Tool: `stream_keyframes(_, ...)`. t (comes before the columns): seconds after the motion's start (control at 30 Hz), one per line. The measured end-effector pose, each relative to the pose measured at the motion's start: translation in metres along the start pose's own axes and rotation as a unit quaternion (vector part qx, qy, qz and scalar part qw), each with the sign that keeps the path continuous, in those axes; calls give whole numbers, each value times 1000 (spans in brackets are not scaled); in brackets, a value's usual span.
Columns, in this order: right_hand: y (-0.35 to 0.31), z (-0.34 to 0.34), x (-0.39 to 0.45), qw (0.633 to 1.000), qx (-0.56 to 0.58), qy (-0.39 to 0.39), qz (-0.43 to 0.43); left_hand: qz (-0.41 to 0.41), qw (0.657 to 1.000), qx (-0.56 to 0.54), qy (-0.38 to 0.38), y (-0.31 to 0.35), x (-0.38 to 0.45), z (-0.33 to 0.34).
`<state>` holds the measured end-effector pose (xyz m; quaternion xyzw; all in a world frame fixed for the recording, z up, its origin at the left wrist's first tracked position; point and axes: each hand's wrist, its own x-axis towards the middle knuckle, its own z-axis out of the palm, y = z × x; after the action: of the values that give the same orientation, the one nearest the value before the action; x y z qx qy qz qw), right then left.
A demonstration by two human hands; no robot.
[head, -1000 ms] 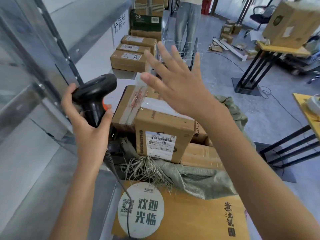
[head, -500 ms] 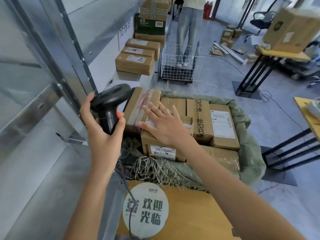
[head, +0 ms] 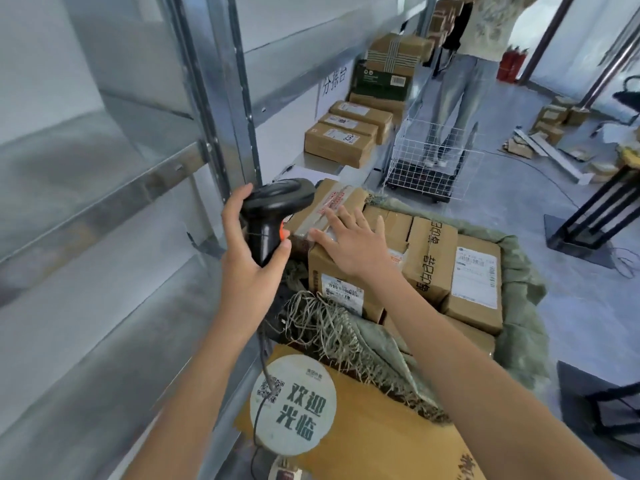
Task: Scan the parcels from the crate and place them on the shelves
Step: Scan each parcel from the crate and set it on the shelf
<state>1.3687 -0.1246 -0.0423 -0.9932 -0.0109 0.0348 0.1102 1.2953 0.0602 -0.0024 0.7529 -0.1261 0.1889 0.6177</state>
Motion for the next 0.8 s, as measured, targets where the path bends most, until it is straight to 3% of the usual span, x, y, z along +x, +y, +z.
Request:
stream_keyframes(0.17, -7, -8, -10, 999, 15, 24, -35, -27, 997, 51, 59, 18, -41, -9)
stream_keyframes(0.33, -63, 7, -59, 981, 31, 16, -190, -62, 980, 103, 158, 35, -98, -29)
stream_keyframes(0.63, -181, 27, -142, 920, 54, -31, -387, -70, 926, 223, 297, 80, -185, -120)
stream_keyframes(0.8, -260, 44, -207, 867, 58, -69, -491, -82, 882, 274, 374, 115, -252, -178)
